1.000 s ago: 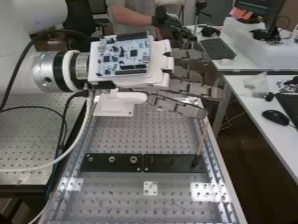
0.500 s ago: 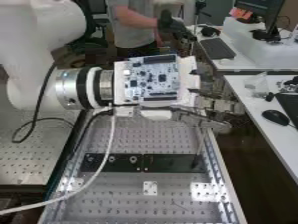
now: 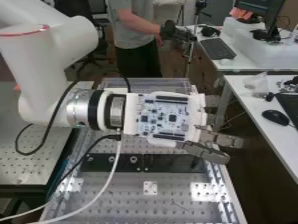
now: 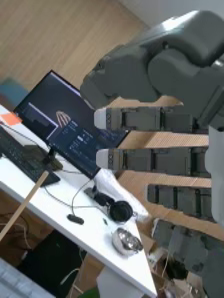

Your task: Grab the chopstick and place it in the clear container

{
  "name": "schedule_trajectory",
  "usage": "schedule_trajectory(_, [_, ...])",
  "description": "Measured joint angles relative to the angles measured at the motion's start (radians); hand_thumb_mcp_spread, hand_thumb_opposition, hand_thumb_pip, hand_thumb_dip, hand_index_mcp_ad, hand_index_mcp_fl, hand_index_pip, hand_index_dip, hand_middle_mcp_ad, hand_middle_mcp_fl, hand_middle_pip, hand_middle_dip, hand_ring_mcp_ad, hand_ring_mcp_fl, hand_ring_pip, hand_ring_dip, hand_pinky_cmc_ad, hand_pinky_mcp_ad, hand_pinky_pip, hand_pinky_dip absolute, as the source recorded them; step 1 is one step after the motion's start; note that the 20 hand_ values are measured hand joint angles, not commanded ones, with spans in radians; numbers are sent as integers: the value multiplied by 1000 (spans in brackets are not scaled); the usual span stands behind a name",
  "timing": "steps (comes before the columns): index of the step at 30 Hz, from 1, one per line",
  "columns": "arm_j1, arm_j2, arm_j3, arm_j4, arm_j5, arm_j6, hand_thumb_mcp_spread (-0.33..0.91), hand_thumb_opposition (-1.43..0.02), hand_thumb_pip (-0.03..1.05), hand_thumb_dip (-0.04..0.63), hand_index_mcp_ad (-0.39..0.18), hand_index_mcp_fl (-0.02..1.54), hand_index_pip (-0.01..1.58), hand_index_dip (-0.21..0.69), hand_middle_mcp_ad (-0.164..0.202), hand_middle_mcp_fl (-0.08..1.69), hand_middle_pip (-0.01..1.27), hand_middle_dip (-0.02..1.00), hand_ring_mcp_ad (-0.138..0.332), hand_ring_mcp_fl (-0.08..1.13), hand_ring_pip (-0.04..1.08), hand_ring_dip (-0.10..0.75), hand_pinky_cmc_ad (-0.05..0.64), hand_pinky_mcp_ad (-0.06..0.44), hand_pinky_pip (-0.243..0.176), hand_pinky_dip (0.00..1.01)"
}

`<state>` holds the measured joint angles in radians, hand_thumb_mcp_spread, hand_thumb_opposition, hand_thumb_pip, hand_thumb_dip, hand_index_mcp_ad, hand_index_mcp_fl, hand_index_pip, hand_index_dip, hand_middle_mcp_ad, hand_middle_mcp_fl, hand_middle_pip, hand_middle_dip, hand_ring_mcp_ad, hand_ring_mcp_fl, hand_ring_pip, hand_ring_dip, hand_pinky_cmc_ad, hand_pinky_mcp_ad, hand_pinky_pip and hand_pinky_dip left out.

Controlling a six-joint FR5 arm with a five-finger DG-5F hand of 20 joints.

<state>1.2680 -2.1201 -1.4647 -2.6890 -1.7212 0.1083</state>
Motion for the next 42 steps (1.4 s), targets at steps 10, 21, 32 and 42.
schedule_trajectory(10, [16,-44,22,-23,16,60,393,-834,658,291,-175,506,562,236,58,717,110,641,148,164,117,218,393,278,-105,152])
schedule_trajectory(21, [45,-89,38,2,34,148,410,-834,614,307,-178,545,565,236,58,756,124,641,148,195,112,257,391,278,-105,152])
schedule_trajectory(32, [38,-101,54,15,31,141,422,-834,618,307,-188,555,592,232,61,754,124,641,148,195,113,258,391,278,-105,152])
schedule_trajectory(42, [30,-145,79,6,45,287,422,-834,632,305,-206,559,627,236,61,756,124,641,148,195,113,258,389,278,-105,152])
